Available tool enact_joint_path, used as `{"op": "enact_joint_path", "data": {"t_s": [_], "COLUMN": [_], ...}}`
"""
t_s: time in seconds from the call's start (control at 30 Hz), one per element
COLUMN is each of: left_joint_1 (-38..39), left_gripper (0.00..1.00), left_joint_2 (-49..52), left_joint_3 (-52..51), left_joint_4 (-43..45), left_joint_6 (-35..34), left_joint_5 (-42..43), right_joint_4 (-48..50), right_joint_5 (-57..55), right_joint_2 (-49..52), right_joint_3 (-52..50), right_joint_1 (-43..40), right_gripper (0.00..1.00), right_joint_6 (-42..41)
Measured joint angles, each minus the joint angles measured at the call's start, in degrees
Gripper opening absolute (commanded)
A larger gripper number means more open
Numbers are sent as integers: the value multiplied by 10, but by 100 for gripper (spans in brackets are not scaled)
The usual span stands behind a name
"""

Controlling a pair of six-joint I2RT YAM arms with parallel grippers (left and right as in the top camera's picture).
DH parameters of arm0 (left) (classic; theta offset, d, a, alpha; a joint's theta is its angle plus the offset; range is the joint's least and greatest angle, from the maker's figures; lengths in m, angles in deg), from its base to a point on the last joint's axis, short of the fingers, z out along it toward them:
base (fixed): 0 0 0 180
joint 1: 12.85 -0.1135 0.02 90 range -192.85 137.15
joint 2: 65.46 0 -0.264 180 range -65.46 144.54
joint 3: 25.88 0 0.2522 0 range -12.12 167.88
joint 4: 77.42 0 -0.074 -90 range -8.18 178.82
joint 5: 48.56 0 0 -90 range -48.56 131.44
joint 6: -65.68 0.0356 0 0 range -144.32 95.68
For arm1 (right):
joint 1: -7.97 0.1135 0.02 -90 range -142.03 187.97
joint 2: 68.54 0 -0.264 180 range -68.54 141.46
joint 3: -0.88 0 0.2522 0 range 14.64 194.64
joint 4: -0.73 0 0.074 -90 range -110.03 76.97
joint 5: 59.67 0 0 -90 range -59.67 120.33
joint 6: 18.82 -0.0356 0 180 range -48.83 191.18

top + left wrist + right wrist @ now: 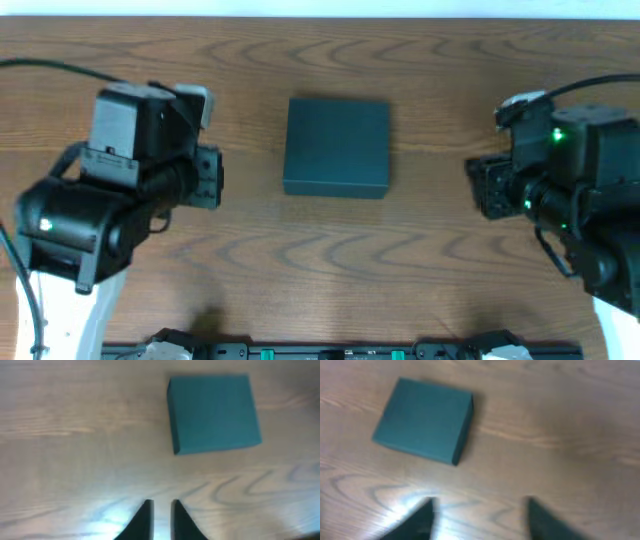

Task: Pack container

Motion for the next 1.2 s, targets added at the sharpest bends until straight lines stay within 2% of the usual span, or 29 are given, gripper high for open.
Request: {"op": "enact_joint_path", "data": {"t_s": [0.03,0.77,1.0,1.2], "left_joint_1": [0,0,0,-15], "left_gripper": [95,95,95,95], "left_joint_2": [-5,-21,-32,-142], "left_joint_3": [-9,-14,-15,-50], "left_joint_4": [0,-11,-9,39], "left_joint_6": [0,-2,3,14], "left_joint_5": [0,-1,-74,-137], "right_joint_4": [1,-1,-1,-1], "right_joint_5": [-1,-6,-6,-6], "right_joint_2": [0,9,9,9], "right_joint_3": [-9,-22,-22,-22], "right_joint_1": [0,0,0,0], "right_gripper": [99,99,99,99], "right_joint_6": [-1,-10,-10,-10]}}
